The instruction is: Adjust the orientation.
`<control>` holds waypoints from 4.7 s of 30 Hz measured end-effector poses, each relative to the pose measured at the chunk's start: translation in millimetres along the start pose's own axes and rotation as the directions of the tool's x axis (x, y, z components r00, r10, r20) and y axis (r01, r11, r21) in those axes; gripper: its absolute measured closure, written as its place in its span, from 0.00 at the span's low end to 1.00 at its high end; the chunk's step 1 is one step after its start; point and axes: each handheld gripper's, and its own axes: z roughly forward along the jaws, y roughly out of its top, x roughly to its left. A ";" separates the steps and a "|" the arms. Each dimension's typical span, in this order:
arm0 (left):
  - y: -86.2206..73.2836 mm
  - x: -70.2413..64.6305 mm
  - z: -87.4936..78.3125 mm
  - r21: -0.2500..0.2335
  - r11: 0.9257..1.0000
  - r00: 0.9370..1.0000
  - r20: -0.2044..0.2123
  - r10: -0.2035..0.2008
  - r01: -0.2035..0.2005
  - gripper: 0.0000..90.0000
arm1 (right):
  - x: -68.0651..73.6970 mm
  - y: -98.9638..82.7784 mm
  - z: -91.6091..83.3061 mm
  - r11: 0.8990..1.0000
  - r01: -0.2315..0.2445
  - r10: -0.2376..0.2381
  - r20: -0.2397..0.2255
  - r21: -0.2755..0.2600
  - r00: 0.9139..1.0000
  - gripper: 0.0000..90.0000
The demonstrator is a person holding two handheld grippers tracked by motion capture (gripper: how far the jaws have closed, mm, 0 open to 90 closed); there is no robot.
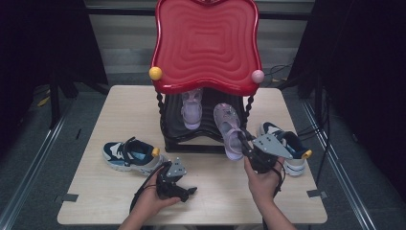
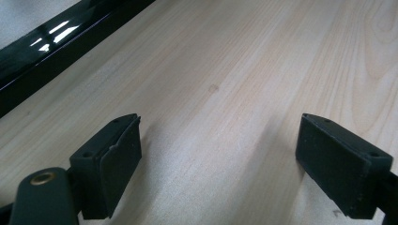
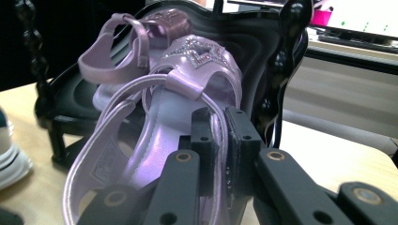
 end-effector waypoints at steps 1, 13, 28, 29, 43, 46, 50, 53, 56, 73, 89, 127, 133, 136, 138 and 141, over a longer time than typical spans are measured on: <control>0.0 0.0 0.0 0.001 1.000 1.000 -0.001 0.000 0.000 0.16 | 3.3 2.3 5.5 1.000 -0.004 0.004 0.017 -0.008 1.000 0.92; 0.0 0.0 0.0 0.000 1.000 1.000 0.000 0.000 0.000 0.16 | 15.9 12.7 37.9 0.999 0.009 -0.006 0.112 -0.031 0.994 0.92; 0.0 0.1 0.0 0.000 1.000 1.000 0.002 0.001 -0.001 0.16 | 25.8 22.3 73.4 1.000 0.003 0.003 0.210 -0.031 0.978 0.91; 0.0 0.1 0.0 0.000 1.000 1.000 0.002 0.001 -0.001 0.16 | 25.8 22.3 73.4 1.000 0.003 0.003 0.210 -0.031 0.978 0.91; 0.0 0.1 0.0 0.000 1.000 1.000 0.002 0.001 -0.001 0.16 | 34.2 27.8 97.9 1.000 -0.003 0.008 0.250 -0.021 0.968 0.91; 0.0 0.0 0.1 0.000 1.000 1.000 0.001 0.000 0.000 0.16 | 34.9 27.9 101.7 1.000 -0.007 0.012 0.267 -0.022 0.964 0.91; -0.1 -0.6 0.5 -0.008 1.000 1.000 0.001 -0.010 0.010 0.16 | 34.7 28.2 106.2 1.000 -0.001 0.006 0.276 -0.018 0.961 0.91; -0.1 -0.6 0.5 -0.008 1.000 1.000 0.001 -0.011 0.011 0.16 | 35.5 27.1 109.7 1.000 -0.007 0.013 0.280 -0.022 0.960 0.91; -0.1 -0.6 0.5 -0.008 1.000 1.000 0.001 -0.011 0.011 0.16 | 36.1 26.6 112.8 1.000 -0.006 0.012 0.281 -0.021 0.960 0.90; 0.0 0.0 0.1 0.000 1.000 1.000 0.002 0.000 0.000 0.16 | 41.1 21.8 116.2 1.000 0.006 -0.001 0.254 -0.020 0.967 0.90; 0.0 0.1 0.0 0.000 1.000 1.000 0.002 0.001 -0.001 0.16 | 40.9 14.1 113.4 1.000 0.019 -0.016 0.232 -0.010 0.973 0.89; 0.0 0.1 0.1 0.000 1.000 1.000 0.002 0.001 -0.001 0.16 | 28.8 29.3 83.4 0.999 0.028 -0.027 -0.019 0.043 0.999 0.45; 0.0 0.1 0.1 0.000 1.000 1.000 0.002 0.001 -0.001 0.16 | 27.3 28.9 78.8 0.998 0.026 -0.023 -0.061 0.054 0.998 0.36; 0.1 0.1 0.0 0.001 1.000 1.000 0.000 0.001 -0.001 0.16 | 27.0 28.5 76.1 0.997 0.028 -0.022 -0.089 0.068 0.996 0.30; 0.0 0.1 0.0 0.000 1.000 1.000 0.002 0.001 -0.001 0.16 | 27.7 27.8 72.2 0.997 0.032 -0.023 -0.118 0.077 0.993 0.28; 0.0 0.1 0.1 0.000 1.000 1.000 0.002 0.001 -0.001 0.16 | 26.1 27.9 67.6 0.997 0.018 -0.007 -0.147 0.074 0.989 0.26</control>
